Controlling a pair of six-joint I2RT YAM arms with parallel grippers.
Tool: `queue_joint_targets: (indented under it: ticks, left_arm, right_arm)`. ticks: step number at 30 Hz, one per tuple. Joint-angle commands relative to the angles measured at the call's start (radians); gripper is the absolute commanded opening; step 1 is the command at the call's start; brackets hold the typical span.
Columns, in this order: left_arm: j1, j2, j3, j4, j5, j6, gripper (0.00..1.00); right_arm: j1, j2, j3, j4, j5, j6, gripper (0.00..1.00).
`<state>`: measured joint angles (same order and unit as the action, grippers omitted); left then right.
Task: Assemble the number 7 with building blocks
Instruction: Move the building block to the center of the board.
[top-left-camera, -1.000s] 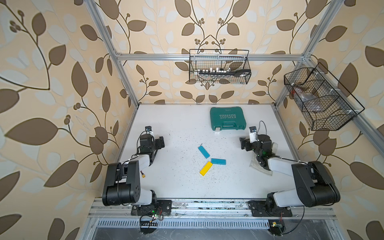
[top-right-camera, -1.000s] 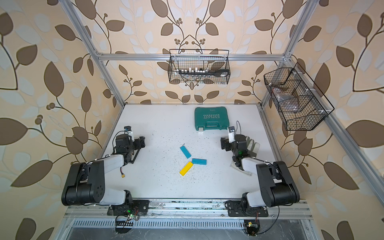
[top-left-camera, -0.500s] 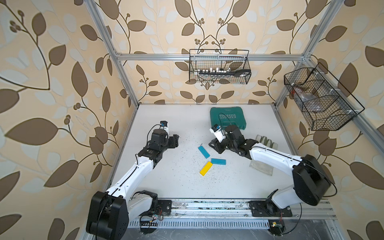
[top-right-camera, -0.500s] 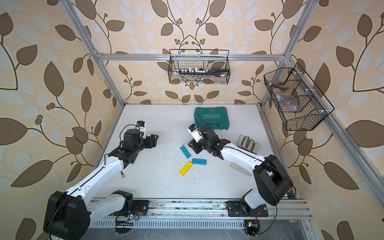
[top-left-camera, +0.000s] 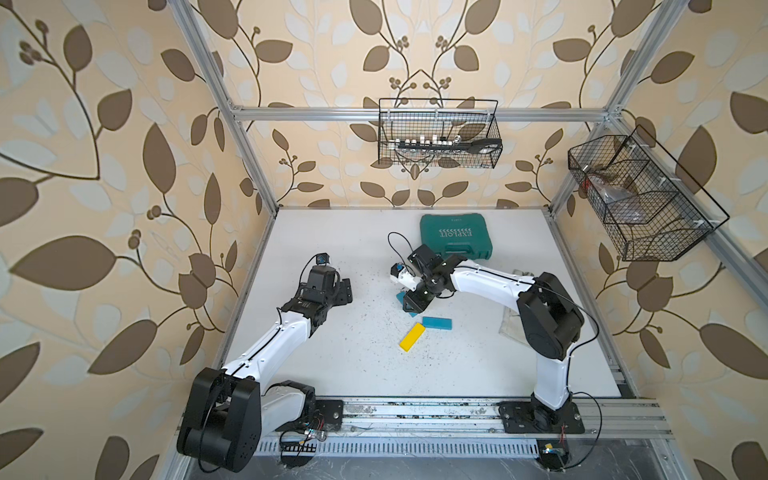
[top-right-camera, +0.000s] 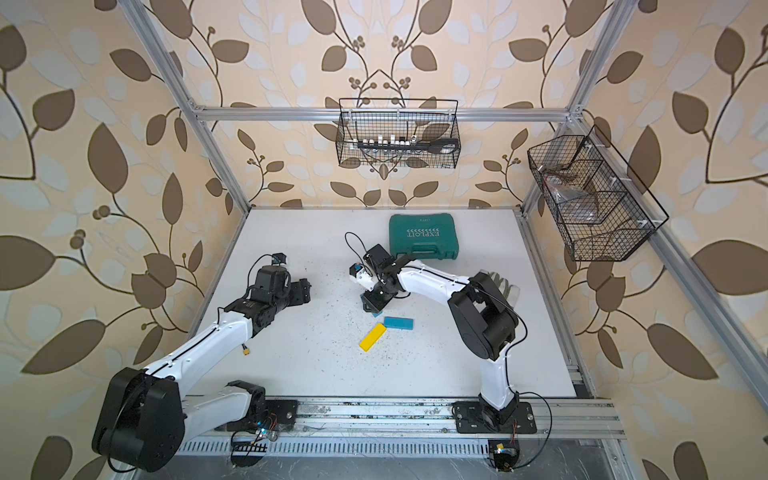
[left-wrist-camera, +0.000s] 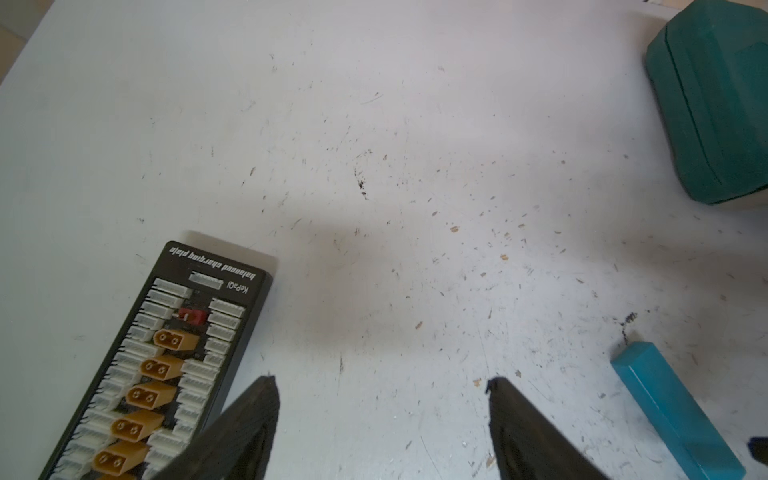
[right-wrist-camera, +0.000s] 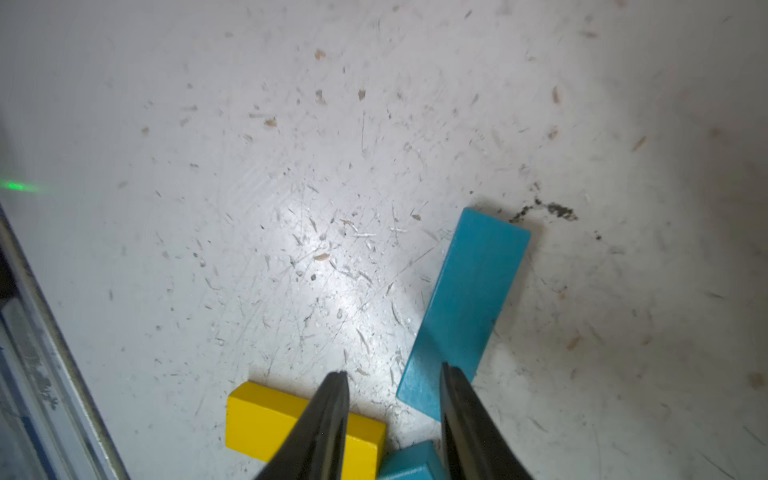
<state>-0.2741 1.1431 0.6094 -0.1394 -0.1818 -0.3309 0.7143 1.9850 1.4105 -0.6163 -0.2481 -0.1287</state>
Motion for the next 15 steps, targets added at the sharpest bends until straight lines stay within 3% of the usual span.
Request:
queue_joint_targets:
  ticks: [1, 5, 15]
  left_arm:
    - [0.010, -0.040, -0.013, 0.018, -0.025, -0.014, 0.82]
    - [0.010, -0.031, -0.010, 0.018, -0.026, -0.014, 0.83]
    - [0.010, -0.024, -0.006, 0.019, -0.019, -0.009, 0.83]
  right_arm:
    - [0.019, 0.057, 0.032, -0.080, 0.071, -0.032, 0.44]
    - [0.027, 0.078, 0.029, -0.049, 0.124, -0.030, 0.52]
    - [0.033, 0.079, 0.043, -0.012, 0.208, -0.042, 0.57]
